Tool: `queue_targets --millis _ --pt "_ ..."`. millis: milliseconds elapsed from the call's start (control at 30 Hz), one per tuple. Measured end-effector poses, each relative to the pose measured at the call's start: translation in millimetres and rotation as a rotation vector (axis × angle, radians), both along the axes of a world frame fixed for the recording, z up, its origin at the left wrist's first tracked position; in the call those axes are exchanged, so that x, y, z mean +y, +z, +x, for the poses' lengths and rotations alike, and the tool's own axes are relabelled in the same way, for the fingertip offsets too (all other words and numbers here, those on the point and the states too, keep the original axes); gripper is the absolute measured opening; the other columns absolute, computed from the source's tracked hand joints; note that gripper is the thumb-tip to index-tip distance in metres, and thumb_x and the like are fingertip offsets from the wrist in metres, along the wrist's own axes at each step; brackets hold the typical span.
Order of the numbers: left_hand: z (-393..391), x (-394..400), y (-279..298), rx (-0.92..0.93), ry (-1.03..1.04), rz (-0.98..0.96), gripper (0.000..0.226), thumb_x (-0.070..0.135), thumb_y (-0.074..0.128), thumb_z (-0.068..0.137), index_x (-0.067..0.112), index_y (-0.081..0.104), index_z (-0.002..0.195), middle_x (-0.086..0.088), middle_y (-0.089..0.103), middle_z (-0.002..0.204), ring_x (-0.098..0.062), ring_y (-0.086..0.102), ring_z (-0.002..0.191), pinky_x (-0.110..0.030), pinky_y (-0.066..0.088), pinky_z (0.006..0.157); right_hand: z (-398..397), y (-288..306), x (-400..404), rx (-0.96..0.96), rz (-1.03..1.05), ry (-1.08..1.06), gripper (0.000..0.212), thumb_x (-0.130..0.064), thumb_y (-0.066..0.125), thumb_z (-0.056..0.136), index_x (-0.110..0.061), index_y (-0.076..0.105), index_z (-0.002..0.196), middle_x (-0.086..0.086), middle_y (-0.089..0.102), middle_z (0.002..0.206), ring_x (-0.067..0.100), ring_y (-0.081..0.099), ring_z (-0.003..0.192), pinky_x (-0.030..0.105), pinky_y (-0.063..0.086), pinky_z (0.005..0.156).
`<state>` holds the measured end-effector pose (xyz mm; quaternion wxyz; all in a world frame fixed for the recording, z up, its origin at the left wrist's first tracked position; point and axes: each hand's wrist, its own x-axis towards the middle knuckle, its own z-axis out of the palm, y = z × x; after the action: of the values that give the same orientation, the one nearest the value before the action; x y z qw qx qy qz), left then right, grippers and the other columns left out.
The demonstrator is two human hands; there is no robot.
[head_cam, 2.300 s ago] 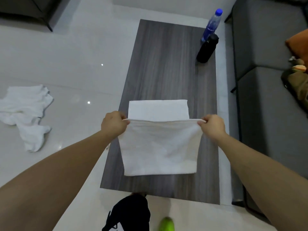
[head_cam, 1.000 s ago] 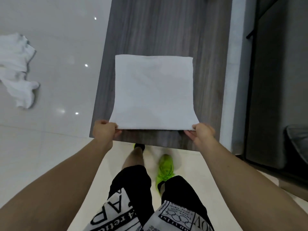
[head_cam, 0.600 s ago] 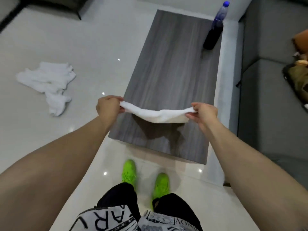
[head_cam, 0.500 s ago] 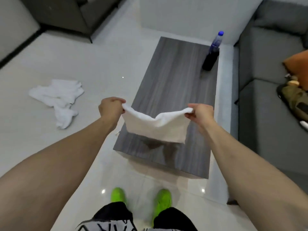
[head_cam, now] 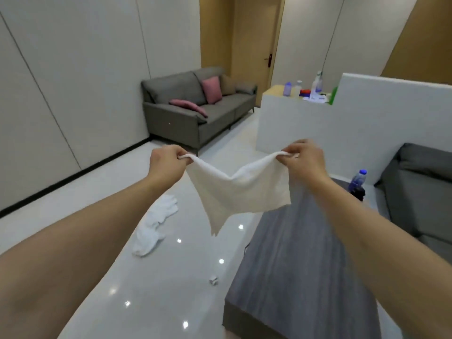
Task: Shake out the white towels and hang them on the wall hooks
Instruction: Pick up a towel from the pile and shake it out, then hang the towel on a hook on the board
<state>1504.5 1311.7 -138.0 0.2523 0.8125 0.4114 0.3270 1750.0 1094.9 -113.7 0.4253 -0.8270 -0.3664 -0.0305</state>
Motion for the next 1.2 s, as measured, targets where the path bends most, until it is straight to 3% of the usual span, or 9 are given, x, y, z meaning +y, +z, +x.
queue_targets --millis 133,333,467,533,600,733,867,1100,1200 --pt "-103 69 21 -0.040 0.180 -0.019 0.013 0.035 0.075 0.082 0.024 0.071 0.076 0.002 0.061 0.064 -0.022 0.062 0.073 -0.026 0.043 0.067 -51 26 59 0.050 0.112 0.058 0.008 -0.025 0.074 0.084 -0.018 0.077 0.088 -0.001 0.070 0.084 0.022 0.066 0.086 0.030 0.049 0.079" --pt "-233 124 36 -0.044 0.394 -0.072 0.017 0.036 0.079 0.076 0.022 0.071 0.073 0.001 0.067 0.070 -0.019 0.063 0.069 -0.027 0.051 0.063 -167 37 176 0.147 0.235 0.243 0.012 -0.022 0.063 0.089 -0.029 0.070 0.081 -0.014 0.066 0.080 0.011 0.060 0.081 0.021 0.043 0.065" --pt "-329 145 38 -0.030 0.563 -0.048 0.018 0.038 0.077 0.077 0.024 0.068 0.069 0.008 0.060 0.060 -0.009 0.055 0.057 -0.021 0.037 0.052 -242 54 254 0.173 0.267 0.426 0.015 -0.028 0.066 0.088 -0.025 0.076 0.100 -0.007 0.071 0.103 0.014 0.063 0.097 0.030 0.051 0.088" --pt "-373 151 37 -0.079 0.643 -0.070 0.022 0.036 0.076 0.079 0.026 0.064 0.063 0.008 0.061 0.063 -0.007 0.054 0.059 -0.018 0.034 0.049 -284 64 293 0.164 0.298 0.520 0.019 -0.027 0.065 0.089 -0.021 0.075 0.105 -0.006 0.071 0.106 0.014 0.063 0.100 0.028 0.048 0.091" --pt "-417 153 38 -0.130 0.719 -0.068 0.026 0.033 0.076 0.079 0.026 0.061 0.060 0.004 0.066 0.071 -0.015 0.059 0.067 -0.018 0.037 0.052 -327 72 332 0.192 0.319 0.608 0.018 -0.026 0.063 0.090 -0.020 0.073 0.105 -0.006 0.070 0.100 0.013 0.064 0.097 0.025 0.047 0.085" --pt "-508 152 43 -0.167 0.911 -0.024 0.019 0.032 0.077 0.078 0.024 0.064 0.066 0.002 0.070 0.094 -0.023 0.061 0.089 -0.027 0.045 0.075 -419 78 405 0.208 0.285 0.791 0.010 -0.026 0.060 0.090 -0.025 0.069 0.095 -0.007 0.068 0.090 0.017 0.064 0.091 0.026 0.046 0.082" --pt "-600 145 56 -0.148 1.101 -0.006 0.013 0.032 0.075 0.080 0.021 0.072 0.076 -0.003 0.070 0.082 -0.024 0.064 0.083 -0.027 0.045 0.068 -518 76 470 0.261 0.243 0.999 0.008 -0.028 0.060 0.088 -0.028 0.067 0.084 -0.015 0.065 0.080 0.019 0.065 0.087 0.033 0.053 0.084" --pt "-720 106 95 -0.094 1.452 0.098 0.011 0.032 0.071 0.084 0.022 0.072 0.081 0.003 0.066 0.081 -0.018 0.059 0.081 -0.026 0.042 0.063 -692 82 548 0.294 0.194 1.351 0.013 -0.025 0.060 0.085 -0.020 0.069 0.076 -0.006 0.066 0.073 0.017 0.061 0.072 0.025 0.048 0.065" --pt "-757 84 108 -0.078 1.608 0.125 0.011 0.034 0.069 0.085 0.025 0.070 0.078 0.005 0.066 0.082 -0.014 0.058 0.079 -0.025 0.041 0.059 -762 82 563 0.291 0.151 1.496 0.013 -0.023 0.061 0.084 -0.016 0.069 0.077 0.000 0.065 0.070 0.019 0.059 0.068 0.029 0.047 0.063"
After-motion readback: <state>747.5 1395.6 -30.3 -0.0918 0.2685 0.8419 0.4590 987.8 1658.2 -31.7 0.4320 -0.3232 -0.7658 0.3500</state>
